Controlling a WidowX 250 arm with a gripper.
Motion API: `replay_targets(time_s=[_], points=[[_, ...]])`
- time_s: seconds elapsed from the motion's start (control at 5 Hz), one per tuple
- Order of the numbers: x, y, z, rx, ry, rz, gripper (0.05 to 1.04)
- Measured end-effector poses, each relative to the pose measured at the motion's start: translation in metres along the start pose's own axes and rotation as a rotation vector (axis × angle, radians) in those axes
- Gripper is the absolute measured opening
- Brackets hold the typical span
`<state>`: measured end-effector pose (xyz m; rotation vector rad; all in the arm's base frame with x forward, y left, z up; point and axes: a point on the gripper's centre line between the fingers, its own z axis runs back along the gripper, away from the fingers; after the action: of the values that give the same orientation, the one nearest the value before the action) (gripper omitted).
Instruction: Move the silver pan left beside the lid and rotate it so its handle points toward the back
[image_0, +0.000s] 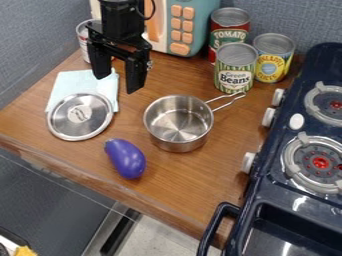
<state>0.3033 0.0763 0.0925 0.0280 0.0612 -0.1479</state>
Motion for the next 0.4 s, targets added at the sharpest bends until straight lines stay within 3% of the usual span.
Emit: replay_targets(time_s=[0.2,0.4], points=[[-0.0014,-0.0011,-0.0111,-0.014,0.036,0.006,1.000],[0.0032,-0.0018,-0.0086,0.024,0.045,0.007,1.000]])
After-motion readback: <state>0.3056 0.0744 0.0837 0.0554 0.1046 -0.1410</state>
